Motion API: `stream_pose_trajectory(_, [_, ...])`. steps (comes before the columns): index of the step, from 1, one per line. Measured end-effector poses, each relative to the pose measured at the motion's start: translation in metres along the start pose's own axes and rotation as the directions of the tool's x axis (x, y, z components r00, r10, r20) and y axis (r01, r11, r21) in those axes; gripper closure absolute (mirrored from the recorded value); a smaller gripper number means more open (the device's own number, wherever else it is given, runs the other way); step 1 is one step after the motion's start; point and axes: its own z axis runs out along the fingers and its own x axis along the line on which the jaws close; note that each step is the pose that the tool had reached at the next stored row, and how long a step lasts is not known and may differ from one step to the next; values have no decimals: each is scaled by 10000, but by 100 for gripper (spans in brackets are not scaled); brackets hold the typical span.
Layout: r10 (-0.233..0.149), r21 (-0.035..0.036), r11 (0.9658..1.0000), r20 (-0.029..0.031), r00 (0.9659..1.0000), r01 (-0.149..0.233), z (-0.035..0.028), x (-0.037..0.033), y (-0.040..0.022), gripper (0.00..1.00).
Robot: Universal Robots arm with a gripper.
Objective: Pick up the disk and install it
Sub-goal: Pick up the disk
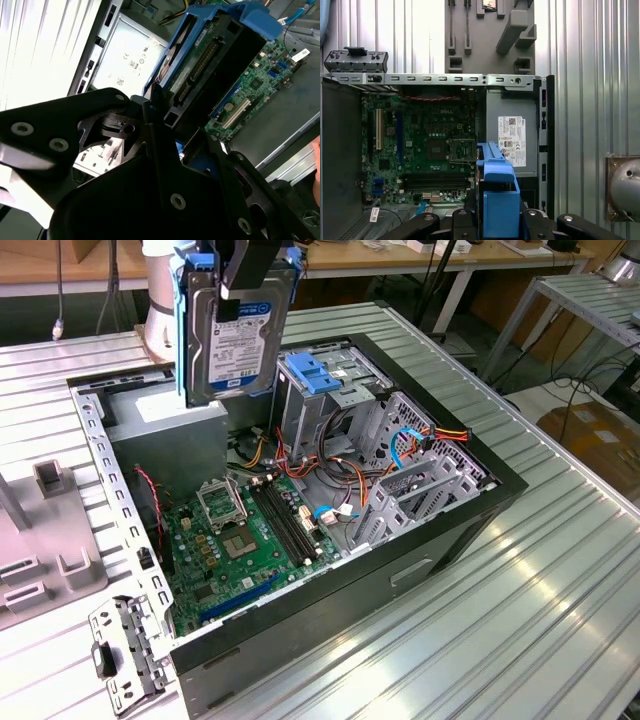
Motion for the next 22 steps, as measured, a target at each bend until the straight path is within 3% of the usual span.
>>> stream_pose_trajectory(22, [0, 0, 10000, -1, 10000, 0, -1, 116, -143, 63])
